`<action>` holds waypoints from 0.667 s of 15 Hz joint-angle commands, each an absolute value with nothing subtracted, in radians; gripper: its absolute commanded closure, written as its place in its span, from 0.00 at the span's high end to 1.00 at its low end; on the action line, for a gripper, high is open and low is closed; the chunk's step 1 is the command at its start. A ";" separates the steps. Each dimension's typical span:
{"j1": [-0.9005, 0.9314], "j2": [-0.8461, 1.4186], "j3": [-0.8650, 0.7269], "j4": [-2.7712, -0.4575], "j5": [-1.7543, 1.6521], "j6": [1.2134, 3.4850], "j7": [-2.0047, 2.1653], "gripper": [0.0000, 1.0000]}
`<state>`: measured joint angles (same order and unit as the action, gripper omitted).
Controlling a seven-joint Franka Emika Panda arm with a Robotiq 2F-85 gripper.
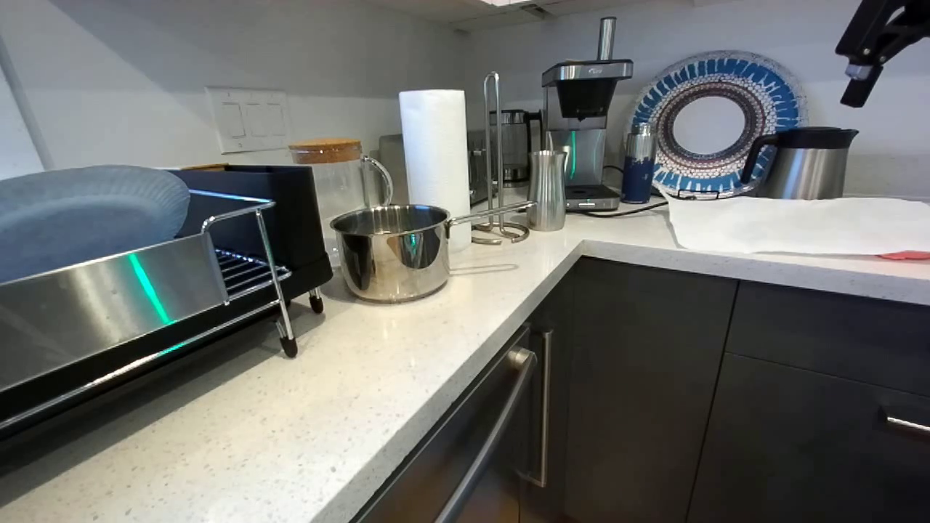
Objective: Move the paper towel to the left
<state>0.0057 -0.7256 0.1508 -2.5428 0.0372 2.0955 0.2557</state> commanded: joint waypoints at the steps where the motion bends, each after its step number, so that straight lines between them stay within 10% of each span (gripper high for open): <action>1: 0.003 -0.628 0.122 -2.513 0.047 2.179 0.236 1.00; 10: -0.056 -0.308 0.209 -2.421 -0.095 2.589 0.369 1.00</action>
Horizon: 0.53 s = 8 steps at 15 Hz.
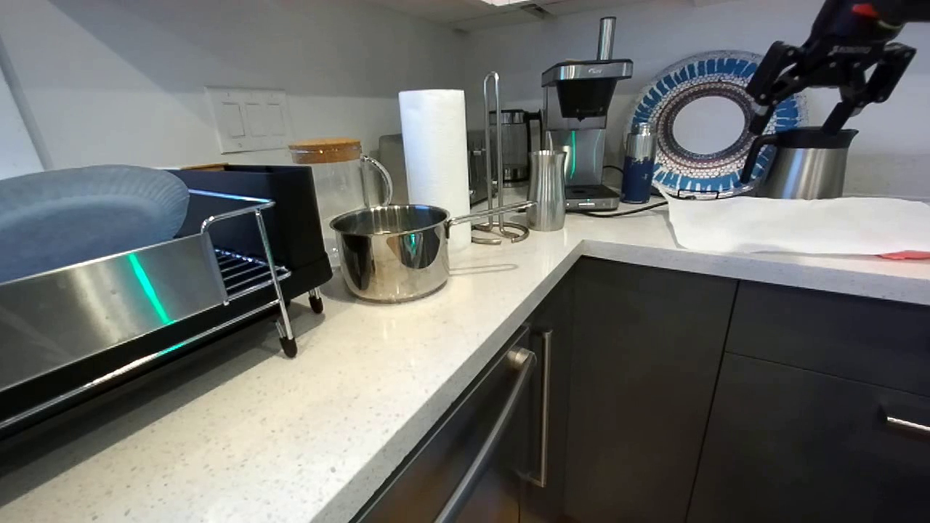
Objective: Move the paper towel to the left
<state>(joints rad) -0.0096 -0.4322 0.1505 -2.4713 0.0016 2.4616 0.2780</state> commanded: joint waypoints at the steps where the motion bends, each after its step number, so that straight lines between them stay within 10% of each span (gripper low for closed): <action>1: -0.080 -0.271 0.235 -2.406 -0.158 2.633 0.416 1.00; 8: -0.372 -0.132 0.555 -2.307 -0.748 2.518 0.869 1.00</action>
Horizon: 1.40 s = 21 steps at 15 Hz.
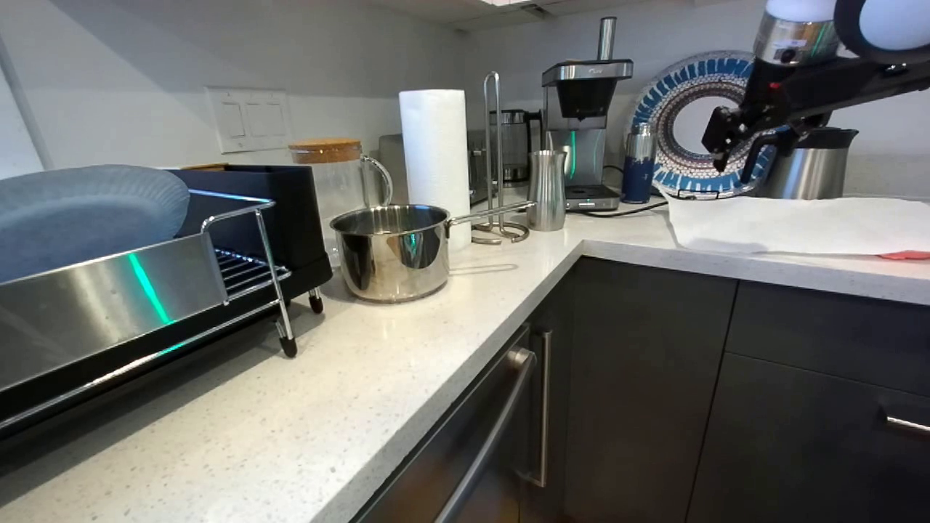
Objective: Move the paper towel to the left
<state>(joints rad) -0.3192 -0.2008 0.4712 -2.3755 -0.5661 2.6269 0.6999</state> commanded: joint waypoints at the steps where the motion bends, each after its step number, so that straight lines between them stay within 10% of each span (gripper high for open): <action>1: -0.379 -0.105 0.578 -2.287 -0.793 2.477 0.919 1.00; 21: 0.076 0.127 0.273 -2.113 -0.784 2.198 1.153 1.00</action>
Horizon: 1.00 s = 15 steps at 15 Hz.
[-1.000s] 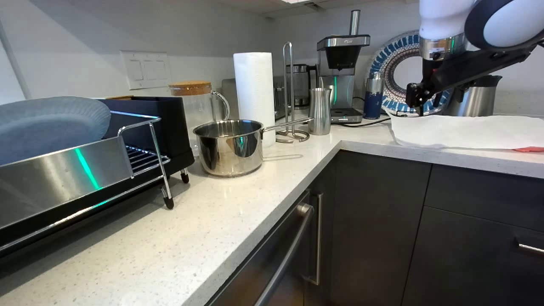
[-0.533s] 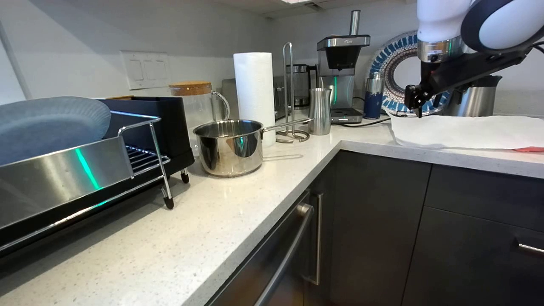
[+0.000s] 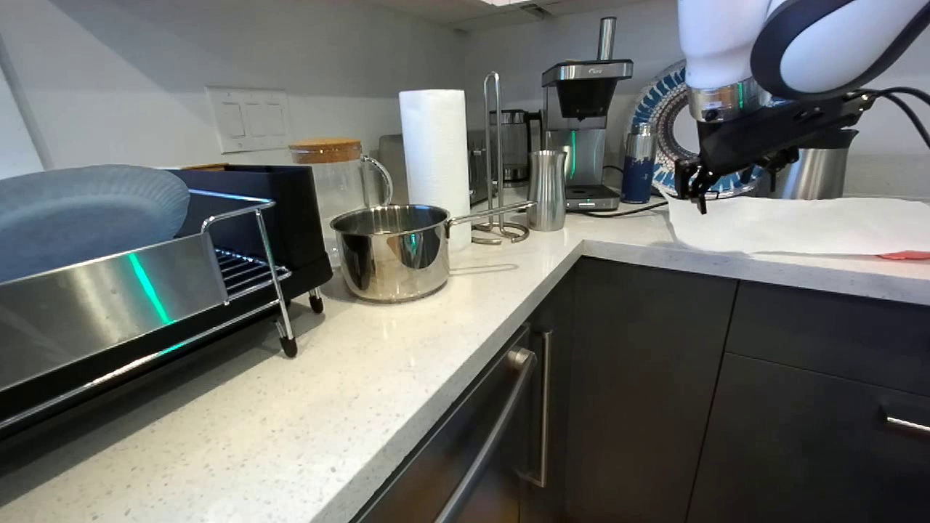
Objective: Move the paper towel to the left
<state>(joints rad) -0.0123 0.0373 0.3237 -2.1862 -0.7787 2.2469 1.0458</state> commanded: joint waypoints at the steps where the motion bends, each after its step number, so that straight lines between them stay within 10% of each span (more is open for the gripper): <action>1: 0.099 0.154 0.259 -2.093 -0.804 2.200 1.203 1.00; 15: 0.253 0.368 0.102 -1.885 -0.915 2.146 1.464 1.00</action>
<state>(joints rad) 0.2180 0.3242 0.1294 -1.9255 -0.8789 2.1870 1.4126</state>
